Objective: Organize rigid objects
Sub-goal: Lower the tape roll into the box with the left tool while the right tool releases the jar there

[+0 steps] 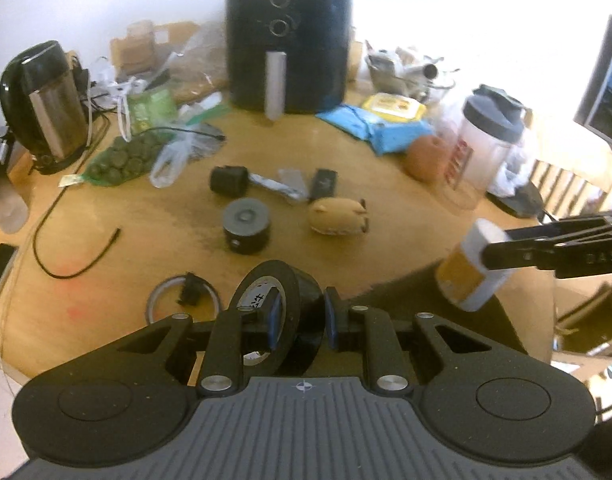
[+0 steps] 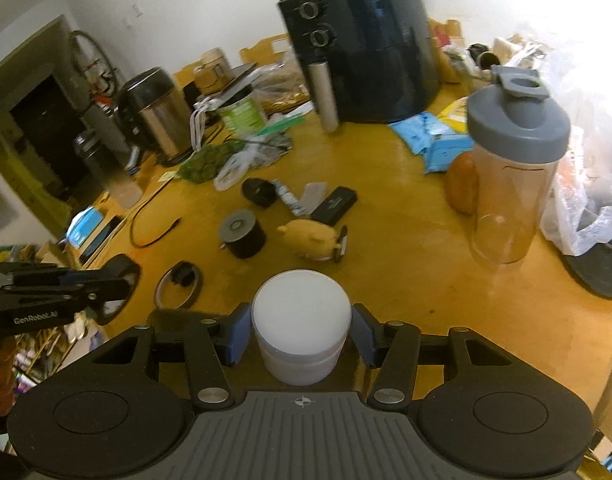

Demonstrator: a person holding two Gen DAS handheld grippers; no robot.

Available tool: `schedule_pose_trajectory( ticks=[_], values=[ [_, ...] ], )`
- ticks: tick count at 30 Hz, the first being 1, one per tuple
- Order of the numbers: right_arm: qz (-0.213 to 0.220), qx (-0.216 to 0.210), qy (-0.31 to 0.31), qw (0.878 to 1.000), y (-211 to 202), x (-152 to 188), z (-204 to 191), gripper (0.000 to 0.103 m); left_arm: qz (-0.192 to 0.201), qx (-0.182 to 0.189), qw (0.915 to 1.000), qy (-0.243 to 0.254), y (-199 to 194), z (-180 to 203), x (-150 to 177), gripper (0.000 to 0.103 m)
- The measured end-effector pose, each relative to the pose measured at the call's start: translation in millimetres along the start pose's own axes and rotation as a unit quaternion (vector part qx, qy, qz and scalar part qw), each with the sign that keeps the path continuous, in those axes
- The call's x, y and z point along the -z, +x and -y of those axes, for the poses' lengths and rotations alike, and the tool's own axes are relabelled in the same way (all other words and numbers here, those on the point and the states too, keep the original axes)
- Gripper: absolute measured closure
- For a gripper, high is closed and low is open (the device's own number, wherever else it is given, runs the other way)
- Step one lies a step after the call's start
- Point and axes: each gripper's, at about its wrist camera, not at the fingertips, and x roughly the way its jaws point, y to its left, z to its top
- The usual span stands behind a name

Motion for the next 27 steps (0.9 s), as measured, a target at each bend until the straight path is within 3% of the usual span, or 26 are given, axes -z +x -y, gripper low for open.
schedule_pose_trajectory(
  ticks=[11, 18, 23, 26, 27],
  values=[
    [-0.043, -0.015, -0.047, 0.998, 22.1, 13.1, -13.8, 0.047, -0.044, 0.012, 0.9984, 0.032, 31.5, 19.2, 17.9, 0.081],
    [-0.058, 0.007, -0.102, 0.993, 36.8, 18.3, -24.6, 0.047, -0.079, -0.018, 0.9932, 0.084, 56.1, 31.7, 29.4, 0.081],
    [-0.052, 0.047, -0.178, 0.982, 46.9, 25.1, -38.5, 0.047, -0.090, -0.048, 0.9891, 0.106, 66.4, 39.1, 34.7, 0.080],
    [-0.051, 0.083, -0.207, 0.974, 54.5, 31.0, -42.9, 0.047, -0.093, -0.066, 0.9874, 0.110, 66.0, 40.5, 36.4, 0.065],
    [-0.049, 0.084, -0.202, 0.974, 53.8, 31.0, -42.0, 0.047, -0.088, -0.064, 0.9883, 0.107, 62.7, 39.7, 36.3, 0.053]
  ],
)
